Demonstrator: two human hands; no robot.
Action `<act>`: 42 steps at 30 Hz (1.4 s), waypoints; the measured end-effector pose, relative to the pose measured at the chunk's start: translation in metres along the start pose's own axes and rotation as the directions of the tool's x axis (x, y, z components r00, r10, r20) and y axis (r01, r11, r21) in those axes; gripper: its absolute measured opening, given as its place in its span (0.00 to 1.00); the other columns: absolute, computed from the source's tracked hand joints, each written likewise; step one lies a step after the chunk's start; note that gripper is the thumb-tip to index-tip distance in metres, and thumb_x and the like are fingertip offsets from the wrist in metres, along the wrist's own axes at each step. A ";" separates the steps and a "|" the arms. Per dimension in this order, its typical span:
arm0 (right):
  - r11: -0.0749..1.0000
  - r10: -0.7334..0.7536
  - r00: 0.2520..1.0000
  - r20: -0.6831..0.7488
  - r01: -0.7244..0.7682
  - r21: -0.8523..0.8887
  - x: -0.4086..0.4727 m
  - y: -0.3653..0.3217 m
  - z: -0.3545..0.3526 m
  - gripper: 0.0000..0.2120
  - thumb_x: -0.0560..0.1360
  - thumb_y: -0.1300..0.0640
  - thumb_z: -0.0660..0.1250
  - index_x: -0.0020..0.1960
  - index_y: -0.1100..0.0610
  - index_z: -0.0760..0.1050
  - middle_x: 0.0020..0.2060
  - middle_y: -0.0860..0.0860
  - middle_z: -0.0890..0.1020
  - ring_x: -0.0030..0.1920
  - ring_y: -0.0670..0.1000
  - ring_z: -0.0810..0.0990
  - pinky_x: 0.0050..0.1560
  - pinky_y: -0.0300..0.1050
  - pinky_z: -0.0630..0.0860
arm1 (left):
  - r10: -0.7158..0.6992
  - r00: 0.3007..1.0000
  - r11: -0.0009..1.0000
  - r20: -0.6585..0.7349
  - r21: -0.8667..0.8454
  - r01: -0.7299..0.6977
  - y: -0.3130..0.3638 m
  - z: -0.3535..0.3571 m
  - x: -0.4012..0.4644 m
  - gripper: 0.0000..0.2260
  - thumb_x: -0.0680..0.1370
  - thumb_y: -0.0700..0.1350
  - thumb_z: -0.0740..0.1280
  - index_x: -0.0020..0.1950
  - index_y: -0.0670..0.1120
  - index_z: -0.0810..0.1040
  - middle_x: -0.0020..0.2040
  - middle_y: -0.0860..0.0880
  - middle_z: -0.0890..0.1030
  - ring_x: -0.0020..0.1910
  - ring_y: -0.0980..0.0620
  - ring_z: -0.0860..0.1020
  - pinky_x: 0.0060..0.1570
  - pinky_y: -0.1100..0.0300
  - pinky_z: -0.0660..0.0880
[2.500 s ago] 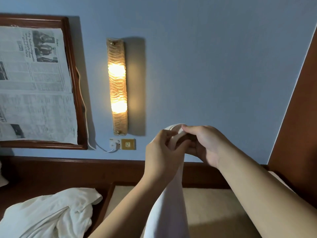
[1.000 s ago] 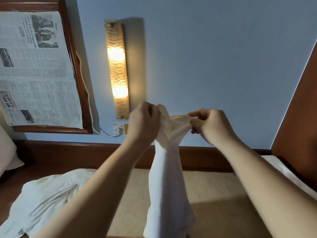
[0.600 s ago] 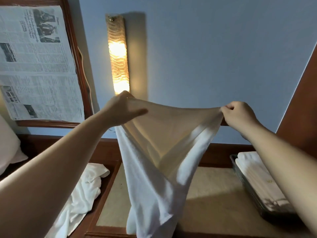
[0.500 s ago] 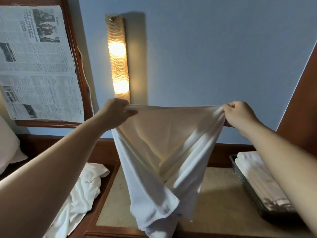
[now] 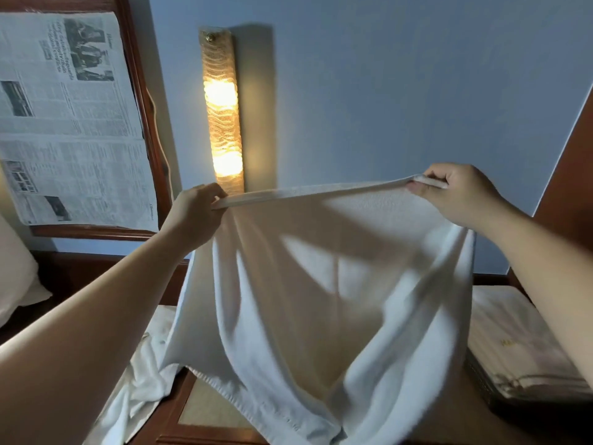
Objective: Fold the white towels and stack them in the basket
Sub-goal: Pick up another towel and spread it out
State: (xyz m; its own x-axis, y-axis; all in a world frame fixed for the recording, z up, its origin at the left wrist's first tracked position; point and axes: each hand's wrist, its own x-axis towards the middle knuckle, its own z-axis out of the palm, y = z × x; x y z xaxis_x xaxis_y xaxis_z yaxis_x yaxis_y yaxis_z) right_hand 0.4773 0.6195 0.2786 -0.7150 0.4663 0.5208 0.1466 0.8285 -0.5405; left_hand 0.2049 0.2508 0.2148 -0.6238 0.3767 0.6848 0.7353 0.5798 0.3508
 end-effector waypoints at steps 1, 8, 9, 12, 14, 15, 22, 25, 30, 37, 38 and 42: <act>0.999 0.005 1.000 -0.029 -0.006 -0.048 0.000 0.003 0.000 0.17 0.76 0.39 0.73 0.41 0.52 0.77 0.30 0.49 0.73 0.33 0.53 0.70 0.37 0.47 0.66 | -0.069 0.998 0.998 0.014 -0.005 0.069 -0.006 0.004 -0.004 0.05 0.80 0.43 0.70 0.55 0.48 0.82 0.46 0.43 0.83 0.44 0.38 0.81 0.41 0.51 0.74; 0.959 0.004 0.986 -0.165 -0.050 -0.279 -0.008 0.019 -0.005 0.27 0.78 0.34 0.67 0.40 0.58 0.66 0.32 0.54 0.75 0.36 0.57 0.74 0.35 0.49 0.67 | -0.337 0.939 0.941 0.064 -0.007 0.338 -0.036 0.020 -0.030 0.07 0.85 0.46 0.59 0.60 0.49 0.75 0.47 0.43 0.80 0.44 0.39 0.77 0.42 0.49 0.71; 0.959 -0.001 0.984 -0.176 -0.049 -0.280 -0.009 0.021 -0.005 0.28 0.79 0.35 0.67 0.40 0.58 0.65 0.32 0.54 0.75 0.36 0.58 0.74 0.35 0.49 0.67 | -0.394 0.916 0.919 0.075 0.022 0.394 -0.043 0.023 -0.039 0.09 0.86 0.49 0.58 0.60 0.47 0.74 0.48 0.43 0.79 0.47 0.37 0.77 0.45 0.49 0.70; 0.953 0.008 0.983 -0.186 -0.064 -0.295 -0.011 0.024 -0.001 0.28 0.80 0.36 0.65 0.40 0.59 0.63 0.32 0.55 0.74 0.35 0.58 0.73 0.35 0.50 0.67 | -0.522 0.845 0.853 0.114 0.051 0.520 -0.056 0.027 -0.061 0.17 0.87 0.55 0.55 0.52 0.44 0.74 0.46 0.43 0.76 0.53 0.34 0.77 0.48 0.48 0.68; 0.950 0.017 0.983 -0.181 -0.072 -0.304 -0.011 0.022 0.004 0.28 0.82 0.36 0.62 0.39 0.59 0.60 0.31 0.55 0.71 0.33 0.58 0.71 0.34 0.50 0.64 | -0.550 0.826 0.830 0.123 -0.034 0.557 -0.046 0.028 -0.059 0.19 0.87 0.55 0.55 0.45 0.44 0.73 0.41 0.44 0.76 0.49 0.36 0.77 0.45 0.49 0.67; 0.951 0.016 0.984 -0.178 -0.070 -0.301 -0.011 0.018 0.008 0.28 0.83 0.37 0.61 0.38 0.57 0.59 0.30 0.55 0.69 0.33 0.59 0.68 0.34 0.50 0.62 | -0.560 0.818 0.813 0.132 -0.106 0.573 -0.036 0.028 -0.052 0.20 0.87 0.55 0.56 0.42 0.44 0.74 0.39 0.45 0.75 0.46 0.38 0.76 0.42 0.50 0.68; 0.998 -0.022 0.997 0.072 0.027 -0.061 0.011 -0.045 0.049 0.25 0.83 0.43 0.64 0.36 0.59 0.66 0.30 0.53 0.68 0.32 0.52 0.68 0.34 0.48 0.61 | -0.180 0.957 0.836 0.226 -0.477 0.270 0.094 0.004 0.012 0.19 0.74 0.63 0.75 0.56 0.52 0.84 0.40 0.53 0.84 0.39 0.55 0.81 0.40 0.62 0.75; 0.960 -0.009 0.979 0.202 -0.049 0.277 0.014 -0.084 0.057 0.21 0.82 0.42 0.67 0.41 0.58 0.77 0.34 0.52 0.79 0.35 0.49 0.78 0.39 0.45 0.72 | 0.111 0.912 0.900 0.395 -0.429 0.077 0.146 0.006 0.023 0.29 0.71 0.61 0.79 0.67 0.59 0.73 0.31 0.58 0.82 0.29 0.65 0.77 0.34 0.72 0.70; 0.876 -0.047 0.971 0.235 -0.072 0.476 0.026 -0.099 0.043 0.27 0.71 0.37 0.73 0.49 0.62 0.82 0.47 0.64 0.86 0.43 0.56 0.81 0.47 0.52 0.76 | 0.134 0.908 0.940 0.397 -0.340 0.010 0.158 0.015 0.036 0.14 0.73 0.59 0.78 0.50 0.51 0.85 0.34 0.57 0.79 0.30 0.65 0.75 0.34 0.68 0.69; 0.910 0.140 0.976 -0.170 -0.059 0.411 0.034 -0.041 0.003 0.20 0.73 0.38 0.71 0.43 0.56 0.78 0.35 0.53 0.66 0.36 0.50 0.66 0.41 0.47 0.62 | 0.029 0.782 0.962 0.623 0.195 -0.191 0.053 0.018 0.014 0.28 0.61 0.69 0.80 0.56 0.57 0.84 0.50 0.56 0.84 0.47 0.56 0.79 0.49 0.61 0.74; 0.924 0.147 0.971 -0.190 -0.066 0.377 0.029 -0.036 -0.001 0.20 0.74 0.39 0.70 0.40 0.56 0.75 0.34 0.53 0.64 0.35 0.50 0.65 0.40 0.47 0.61 | -0.031 0.729 0.935 0.683 0.278 -0.221 0.034 0.019 0.011 0.28 0.63 0.72 0.78 0.56 0.57 0.85 0.49 0.57 0.84 0.46 0.56 0.80 0.48 0.63 0.73; 0.984 0.071 0.993 -0.091 -0.055 0.171 0.011 -0.032 0.015 0.18 0.76 0.46 0.75 0.39 0.57 0.73 0.32 0.49 0.68 0.33 0.50 0.65 0.33 0.46 0.60 | -0.038 0.817 0.993 0.575 0.115 -0.035 0.025 0.012 0.004 0.17 0.70 0.59 0.79 0.41 0.46 0.84 0.37 0.49 0.83 0.39 0.49 0.81 0.44 0.54 0.80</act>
State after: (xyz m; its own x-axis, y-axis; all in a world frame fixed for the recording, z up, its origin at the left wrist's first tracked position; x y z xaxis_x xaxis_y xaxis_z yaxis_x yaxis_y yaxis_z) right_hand 0.4547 0.5936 0.2919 -0.6374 0.5503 0.5393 0.0667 0.7367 -0.6729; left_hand 0.2176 0.2753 0.2188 -0.6901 0.7012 0.1790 0.7211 0.6457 0.2512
